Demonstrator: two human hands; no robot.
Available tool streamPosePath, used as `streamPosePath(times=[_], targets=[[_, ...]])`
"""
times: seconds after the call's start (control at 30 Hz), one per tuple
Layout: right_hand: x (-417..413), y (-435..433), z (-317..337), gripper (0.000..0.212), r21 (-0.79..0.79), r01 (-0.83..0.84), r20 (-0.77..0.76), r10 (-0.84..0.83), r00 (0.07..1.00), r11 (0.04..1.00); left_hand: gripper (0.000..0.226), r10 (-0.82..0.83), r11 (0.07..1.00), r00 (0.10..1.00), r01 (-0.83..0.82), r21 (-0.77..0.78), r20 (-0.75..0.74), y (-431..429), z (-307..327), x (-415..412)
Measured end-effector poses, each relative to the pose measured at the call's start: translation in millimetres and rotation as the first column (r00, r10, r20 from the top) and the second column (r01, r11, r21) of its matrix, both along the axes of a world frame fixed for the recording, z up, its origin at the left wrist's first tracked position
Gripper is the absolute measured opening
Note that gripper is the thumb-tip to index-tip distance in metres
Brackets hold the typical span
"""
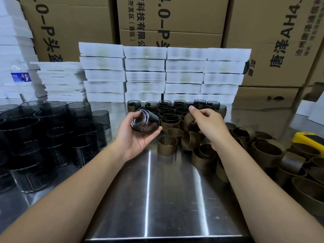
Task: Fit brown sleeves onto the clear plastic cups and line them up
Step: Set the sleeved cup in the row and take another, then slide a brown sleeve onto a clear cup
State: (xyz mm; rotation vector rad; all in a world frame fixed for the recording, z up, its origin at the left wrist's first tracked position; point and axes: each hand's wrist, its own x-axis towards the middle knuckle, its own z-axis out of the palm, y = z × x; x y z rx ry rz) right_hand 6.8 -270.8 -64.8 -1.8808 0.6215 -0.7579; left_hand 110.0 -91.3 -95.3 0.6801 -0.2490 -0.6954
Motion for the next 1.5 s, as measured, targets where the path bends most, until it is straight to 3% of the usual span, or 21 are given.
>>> streamPosePath(times=[0.13, 0.23, 0.4, 0.53, 0.67, 0.77, 0.83, 0.97, 1.17, 1.33, 1.5], targets=[[-1.1, 1.2, -1.5, 0.041, 0.086, -0.032, 0.064, 0.027, 0.998, 0.996, 0.064, -0.016, 0.999, 1.0, 0.015, 0.044, 0.012, -1.6, 0.6, -1.9], [-0.7, 4.5, 0.4, 0.044, 0.173, -0.051, 0.159, 0.024, 0.987, 0.984, 0.056, -0.032, 0.996, 0.998, 0.029, 0.084, 0.044, -1.5, 1.4, -3.2], [-2.8, 16.7, 8.7, 0.037, 0.357, -0.345, 0.37, 0.208, 0.905, 0.868, 0.055, 0.021, 0.998, 0.997, -0.025, 0.051, 0.072, -2.4, 2.6, -3.9], [-4.5, 26.3, 11.4, 0.033, 0.378, -0.417, 0.317, 0.307, 0.897, 0.827, 0.076, 0.03, 0.997, 0.996, -0.035, 0.067, 0.082, -2.1, 1.3, -3.7], [-5.9, 37.5, 13.7, 0.036, 0.531, -0.515, 0.402, 0.335, 0.852, 0.673, 0.054, 0.034, 0.994, 0.992, -0.047, 0.102, 0.122, -2.4, -0.4, -2.8], [-4.8, 42.6, 12.8, 0.038, 0.558, -0.537, 0.435, 0.328, 0.838, 0.632, 0.036, 0.053, 0.992, 0.986, -0.07, 0.106, 0.157, -3.4, -2.5, -2.0], [-4.3, 43.9, 12.3, 0.039, 0.566, -0.523, 0.425, 0.318, 0.847, 0.637, 0.036, 0.062, 0.989, 0.977, -0.088, 0.12, 0.205, -4.5, -3.7, -1.1], [-5.7, 43.8, 9.9, 0.033, 0.519, -0.508, 0.386, 0.341, 0.857, 0.688, 0.059, 0.092, 0.984, 0.962, -0.127, 0.123, 0.256, -7.2, -7.6, 2.3], [-5.9, 48.9, 8.8, 0.032, 0.497, -0.6, 0.5, 0.359, 0.788, 0.626, 0.08, 0.121, 0.976, 0.948, -0.168, 0.139, 0.293, -8.6, -8.4, 4.6], [-6.5, 47.1, 8.7, 0.025, 0.46, -0.56, 0.495, 0.325, 0.806, 0.689, 0.072, 0.077, 0.97, 0.959, -0.135, 0.2, 0.273, -5.0, -6.4, 3.4], [-5.0, 49.2, 6.3, 0.011, 0.318, -0.518, 0.394, 0.386, 0.834, 0.794, 0.063, 0.018, 0.946, 0.905, -0.154, 0.286, 0.425, -5.3, -6.0, -0.6]])
